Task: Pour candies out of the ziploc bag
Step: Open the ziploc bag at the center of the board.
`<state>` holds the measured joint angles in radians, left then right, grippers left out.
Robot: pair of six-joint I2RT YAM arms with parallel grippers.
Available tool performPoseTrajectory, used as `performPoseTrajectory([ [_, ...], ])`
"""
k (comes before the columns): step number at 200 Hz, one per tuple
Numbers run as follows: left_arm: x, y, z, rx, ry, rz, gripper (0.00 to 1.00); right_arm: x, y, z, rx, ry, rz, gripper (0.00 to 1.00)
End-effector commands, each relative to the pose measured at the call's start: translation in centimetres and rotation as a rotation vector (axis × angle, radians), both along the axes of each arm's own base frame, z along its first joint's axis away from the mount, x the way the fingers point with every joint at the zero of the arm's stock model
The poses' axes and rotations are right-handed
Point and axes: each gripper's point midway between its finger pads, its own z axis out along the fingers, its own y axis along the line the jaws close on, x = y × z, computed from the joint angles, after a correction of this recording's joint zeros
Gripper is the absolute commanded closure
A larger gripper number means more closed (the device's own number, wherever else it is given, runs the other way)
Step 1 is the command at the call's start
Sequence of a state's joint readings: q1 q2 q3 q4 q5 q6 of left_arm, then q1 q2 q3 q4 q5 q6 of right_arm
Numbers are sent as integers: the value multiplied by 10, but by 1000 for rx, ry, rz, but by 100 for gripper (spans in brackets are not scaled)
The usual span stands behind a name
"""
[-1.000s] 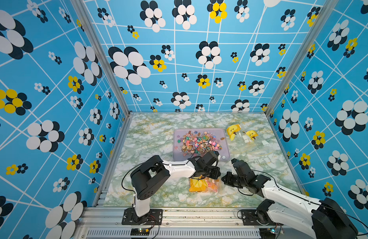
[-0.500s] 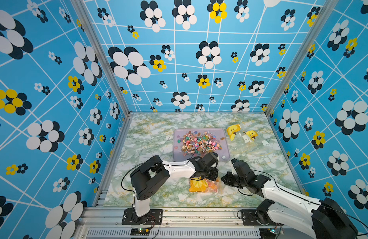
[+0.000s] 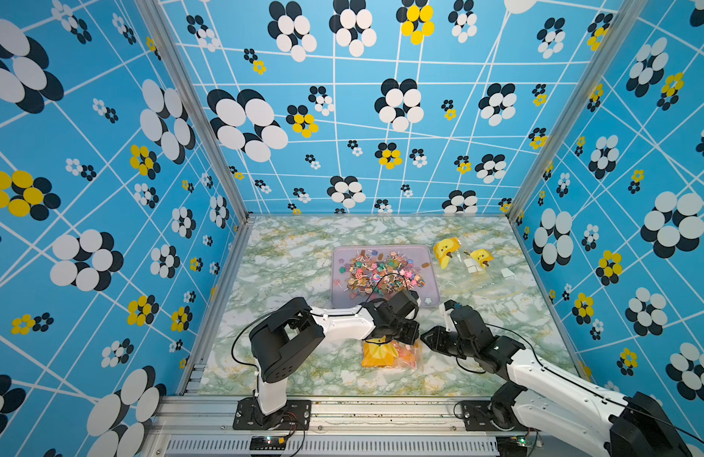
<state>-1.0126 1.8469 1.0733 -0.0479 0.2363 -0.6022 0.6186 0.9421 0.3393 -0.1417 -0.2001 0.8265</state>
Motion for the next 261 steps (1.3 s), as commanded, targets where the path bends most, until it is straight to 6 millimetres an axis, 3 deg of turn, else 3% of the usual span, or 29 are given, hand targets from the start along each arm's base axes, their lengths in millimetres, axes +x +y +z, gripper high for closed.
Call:
performPoseTrajectory([
  [1,0,-13,14,-40,-10,-17,80,6,4,12,14,-28,9,70],
  [90,-1,-13,13,-30,-12,-22,80,3,1,-13,-24,27,8,74],
  [143,-1,-12,13,-22,-16,-25,81,5,2,-15,-33,27,5,77],
  [218,-3,-14,14,6,-31,-47,81,4,5,-22,-38,46,25,73],
  [261,-8,-16,10,28,-29,-62,81,5,5,-19,-36,37,24,95],
])
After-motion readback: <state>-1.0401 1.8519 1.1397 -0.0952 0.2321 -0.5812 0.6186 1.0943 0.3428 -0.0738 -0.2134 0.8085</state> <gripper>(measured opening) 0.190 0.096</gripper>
